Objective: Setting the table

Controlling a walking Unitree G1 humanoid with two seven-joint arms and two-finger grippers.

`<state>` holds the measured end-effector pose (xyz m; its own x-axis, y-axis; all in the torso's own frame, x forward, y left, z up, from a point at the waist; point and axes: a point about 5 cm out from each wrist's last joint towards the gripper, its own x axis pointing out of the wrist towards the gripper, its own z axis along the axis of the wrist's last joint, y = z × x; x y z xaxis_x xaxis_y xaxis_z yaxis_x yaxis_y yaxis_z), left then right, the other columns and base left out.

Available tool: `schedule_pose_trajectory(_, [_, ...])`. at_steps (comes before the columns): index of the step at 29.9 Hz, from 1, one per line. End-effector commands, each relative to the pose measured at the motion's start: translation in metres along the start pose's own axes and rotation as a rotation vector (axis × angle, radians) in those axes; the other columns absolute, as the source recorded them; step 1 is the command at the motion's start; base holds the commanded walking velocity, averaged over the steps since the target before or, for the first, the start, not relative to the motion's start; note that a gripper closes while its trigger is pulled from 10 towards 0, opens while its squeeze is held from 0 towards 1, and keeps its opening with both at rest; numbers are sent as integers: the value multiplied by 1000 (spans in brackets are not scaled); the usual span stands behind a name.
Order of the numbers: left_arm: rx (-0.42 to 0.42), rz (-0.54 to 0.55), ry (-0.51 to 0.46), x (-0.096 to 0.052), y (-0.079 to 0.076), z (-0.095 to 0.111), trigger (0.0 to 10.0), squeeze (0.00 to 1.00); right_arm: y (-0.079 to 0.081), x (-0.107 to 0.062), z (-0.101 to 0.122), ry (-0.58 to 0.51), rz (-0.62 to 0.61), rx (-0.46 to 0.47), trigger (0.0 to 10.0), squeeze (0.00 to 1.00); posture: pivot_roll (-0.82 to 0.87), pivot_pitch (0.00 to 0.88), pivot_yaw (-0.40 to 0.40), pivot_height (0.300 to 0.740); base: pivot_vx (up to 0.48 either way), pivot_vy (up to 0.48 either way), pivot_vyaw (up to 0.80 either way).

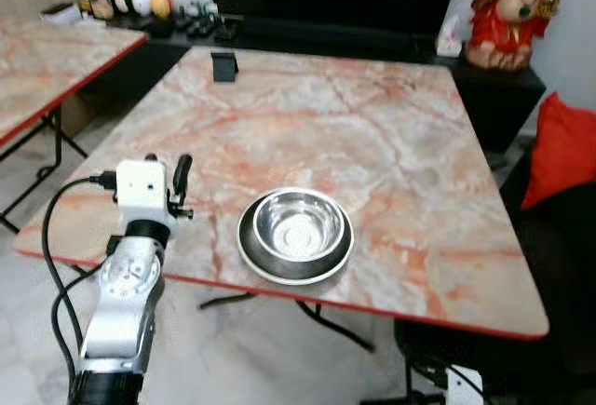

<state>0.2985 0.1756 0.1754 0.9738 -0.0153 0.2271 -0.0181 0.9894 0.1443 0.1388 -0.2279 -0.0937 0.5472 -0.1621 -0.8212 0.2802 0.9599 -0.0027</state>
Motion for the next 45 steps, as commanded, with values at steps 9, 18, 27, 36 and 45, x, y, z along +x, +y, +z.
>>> schedule_pose_trajectory(9, [5,28,4,2,6,2,10000,0,4,1,5,-19,8,7,10000,0,122,0,-51,740,0,480,0])
schedule_pose_trajectory(18, [0,32,4,1,7,2,10000,0,4,1,5,-18,9,2,10000,0,122,0,-54,740,0,480,0])
schedule_pose_trajectory(27, [-2,29,1,1,6,2,10000,0,4,1,4,-16,14,-20,10000,0,123,0,-54,740,0,480,0])
schedule_pose_trajectory(36, [0,20,-3,2,5,3,10000,0,5,1,2,-11,16,-17,10000,0,121,0,-49,740,0,480,0])
schedule_pose_trajectory(45, [0,11,-6,3,4,3,10000,0,4,1,1,-8,2,-23,10000,0,121,0,-48,740,0,480,0])
